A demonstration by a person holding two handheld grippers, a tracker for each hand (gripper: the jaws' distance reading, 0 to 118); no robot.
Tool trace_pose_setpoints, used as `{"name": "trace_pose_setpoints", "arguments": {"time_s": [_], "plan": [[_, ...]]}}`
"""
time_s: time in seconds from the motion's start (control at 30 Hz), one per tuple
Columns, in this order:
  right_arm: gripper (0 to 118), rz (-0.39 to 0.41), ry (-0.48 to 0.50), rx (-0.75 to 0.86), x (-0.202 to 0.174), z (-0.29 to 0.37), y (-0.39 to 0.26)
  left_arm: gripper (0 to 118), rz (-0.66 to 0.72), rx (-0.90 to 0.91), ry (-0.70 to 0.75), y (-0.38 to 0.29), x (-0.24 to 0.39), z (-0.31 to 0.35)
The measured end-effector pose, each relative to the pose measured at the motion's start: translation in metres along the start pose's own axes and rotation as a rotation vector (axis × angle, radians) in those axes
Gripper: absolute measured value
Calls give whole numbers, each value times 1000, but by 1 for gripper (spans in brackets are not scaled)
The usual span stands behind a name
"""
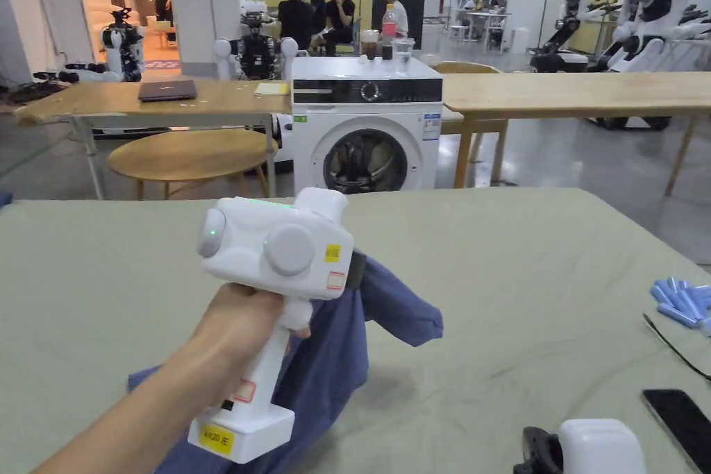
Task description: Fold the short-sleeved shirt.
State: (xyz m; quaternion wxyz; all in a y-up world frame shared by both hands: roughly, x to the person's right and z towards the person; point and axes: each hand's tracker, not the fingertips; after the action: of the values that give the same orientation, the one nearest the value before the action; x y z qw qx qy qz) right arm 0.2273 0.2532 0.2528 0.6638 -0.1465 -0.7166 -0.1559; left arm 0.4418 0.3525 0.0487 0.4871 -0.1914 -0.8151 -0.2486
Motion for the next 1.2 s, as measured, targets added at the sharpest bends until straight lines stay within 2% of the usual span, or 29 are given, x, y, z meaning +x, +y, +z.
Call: {"name": "trace_pose_setpoints", "arguments": {"time_s": [0.13,0.23,0.33,0.43,0.47,0.5,0.53,0.57,0.6,0.7,0.73,0.77,0.8,0.83,0.87,1.03,1.1,1.2], "plan": [[0,-27,-48,-20,23,-4,-5,0,-2,-116,-104,-24,46,-68],[0,-34,-63,-40,32,-14,-11,0,13,-254,-122,-62,57,-119],[0,-40,-66,-65,37,-25,-16,0,18,-374,-82,-98,60,-159],[0,-42,-58,-85,37,-36,-19,0,-16,-380,-59,-114,58,-170],[0,-42,-54,-88,37,-38,-20,5,-15,-366,-68,-114,54,-168],[0,-42,-52,-89,36,-40,-19,26,-8,-329,-85,-111,49,-162],[0,-41,-51,-92,35,-42,-19,81,13,-294,-60,-108,44,-154],[0,-42,-47,-93,34,-43,-18,109,15,-279,-45,-104,42,-145],[0,-42,-42,-91,33,-43,-16,113,32,-237,-53,-102,37,-129],[0,-40,-32,-74,26,-40,-13,108,77,-99,-3,-100,18,-68],[0,-37,-26,-68,24,-39,-11,96,84,-36,20,-105,12,-43],[0,-34,-19,-60,21,-36,-10,74,92,11,54,-112,5,-17],[0,-31,-14,-51,17,-34,-9,46,109,48,119,-120,0,8],[0,-28,-3,-39,14,-32,-8,10,109,101,172,-131,-5,35],[0,-26,4,-31,11,-30,-8,0,111,144,221,-144,-10,60],[0,-8,45,-14,-8,-21,-8,0,194,284,449,-218,-35,172],[0,-8,60,-8,-14,-19,-8,0,205,270,540,-237,-45,196],[0,-3,70,-10,-25,-20,-9,0,269,265,582,-254,-64,217]]}}
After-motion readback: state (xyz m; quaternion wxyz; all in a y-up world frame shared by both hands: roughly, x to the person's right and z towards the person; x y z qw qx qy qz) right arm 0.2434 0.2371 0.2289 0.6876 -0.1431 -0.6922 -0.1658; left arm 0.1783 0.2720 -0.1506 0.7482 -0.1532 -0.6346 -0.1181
